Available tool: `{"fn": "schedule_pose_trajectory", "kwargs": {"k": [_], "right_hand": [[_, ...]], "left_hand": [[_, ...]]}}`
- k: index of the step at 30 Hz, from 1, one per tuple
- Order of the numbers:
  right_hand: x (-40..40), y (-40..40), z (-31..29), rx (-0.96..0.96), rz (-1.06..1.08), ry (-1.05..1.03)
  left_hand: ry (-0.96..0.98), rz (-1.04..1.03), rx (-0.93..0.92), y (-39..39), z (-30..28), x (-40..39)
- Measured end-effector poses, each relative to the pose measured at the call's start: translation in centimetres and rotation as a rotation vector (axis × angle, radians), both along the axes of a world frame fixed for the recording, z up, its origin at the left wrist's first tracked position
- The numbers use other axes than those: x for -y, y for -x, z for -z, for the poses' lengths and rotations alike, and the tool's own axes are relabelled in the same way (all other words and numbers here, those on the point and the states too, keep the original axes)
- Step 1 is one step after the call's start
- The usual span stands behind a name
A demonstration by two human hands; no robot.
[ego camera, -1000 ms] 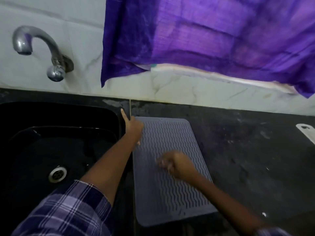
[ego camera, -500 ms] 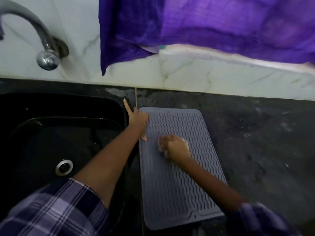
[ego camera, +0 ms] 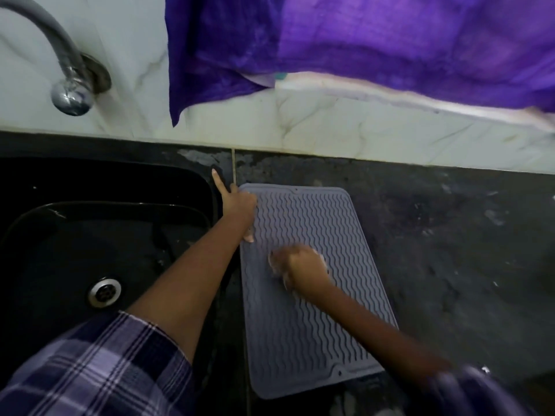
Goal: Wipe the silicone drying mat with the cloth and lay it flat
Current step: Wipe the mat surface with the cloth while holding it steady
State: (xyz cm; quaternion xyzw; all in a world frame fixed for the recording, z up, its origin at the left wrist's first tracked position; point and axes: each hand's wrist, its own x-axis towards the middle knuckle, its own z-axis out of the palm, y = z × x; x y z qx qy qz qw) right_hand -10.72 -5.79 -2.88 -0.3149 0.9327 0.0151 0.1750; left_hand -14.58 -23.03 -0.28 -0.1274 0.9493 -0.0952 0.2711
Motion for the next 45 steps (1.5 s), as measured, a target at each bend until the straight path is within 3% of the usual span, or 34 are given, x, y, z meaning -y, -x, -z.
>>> {"fn": "schedule_pose_trajectory", "kwargs": {"k": [2, 4, 7, 10, 12, 14, 15, 18, 22, 27, 31, 33, 34, 35, 36, 38, 42, 45], "right_hand": [[-0.5, 1.3, -1.4, 0.064, -0.116, -0.096], [2.2, 5.1, -2.9, -0.018, -0.114, -0.069], [7.7, 9.1, -2.7, -0.131, 0.044, 0.031], [8.2, 5.9, -0.9, -0.194, 0.176, 0.064], [5.0, 1.8, -0.1, -0.191, 0.132, 0.121], [0.4, -3.6, 0.3, -0.063, 0.012, 0.168], [-0.7, -4.7, -0.1, -0.021, -0.104, 0.085], [-0.2, -0.7, -2.4, 0.070, -0.222, -0.007], [4.5, 5.2, -2.3, -0.186, 0.002, 0.023], [0.3, -2.1, 0.9, -0.263, -0.024, 0.087], [-6.5, -10.9, 0.6, -0.059, -0.077, 0.087], [-5.7, -8.1, -0.3, 0.054, 0.059, 0.125], [-5.1, -5.1, -0.6, -0.102, -0.014, 0.093], [-4.3, -3.2, -0.1, -0.043, 0.000, 0.104], [-2.8, -1.9, -0.4, -0.005, 0.166, 0.106], [-0.7, -0.2, -0.8, -0.142, 0.215, 0.100], [-4.2, -6.8, 0.3, -0.165, 0.114, 0.205], [-10.4, -14.2, 0.4, -0.043, -0.033, 0.222]], "left_hand": [[-0.013, 0.009, -0.002, -0.3, -0.2, 0.1], [-0.020, 0.010, -0.024, -0.3, 0.1, 0.1], [0.016, 0.005, -0.006, -0.3, 0.2, 0.1], [-0.035, 0.000, -0.047, -0.4, 0.2, 0.5], [-0.086, 0.015, -0.095, -0.8, 0.1, 1.0], [-0.087, 0.049, -0.083, -1.0, -0.3, 1.2], [-0.067, 0.065, -0.063, -1.1, -0.5, 1.2], [0.011, 0.082, -0.047, -1.3, -0.5, 0.4], [0.075, 0.044, -0.062, -0.8, 0.8, -0.5], [0.170, 0.113, -0.091, -1.8, 0.6, -1.6], [0.143, 0.247, -0.256, -4.9, -0.5, -2.6], [0.030, 0.187, -0.257, -6.5, -0.5, -3.6], [-0.026, 0.162, -0.272, -7.4, -0.4, -4.2], [-0.052, 0.115, -0.243, -8.4, -0.4, -4.9], [-0.046, 0.094, -0.184, -9.0, 0.0, -5.6], [-0.038, 0.096, -0.127, -10.0, 0.6, -6.7], [-0.008, 0.090, -0.148, -11.2, 0.5, -7.5], [-0.042, 0.065, -0.209, -12.0, 0.1, -7.4]]}}
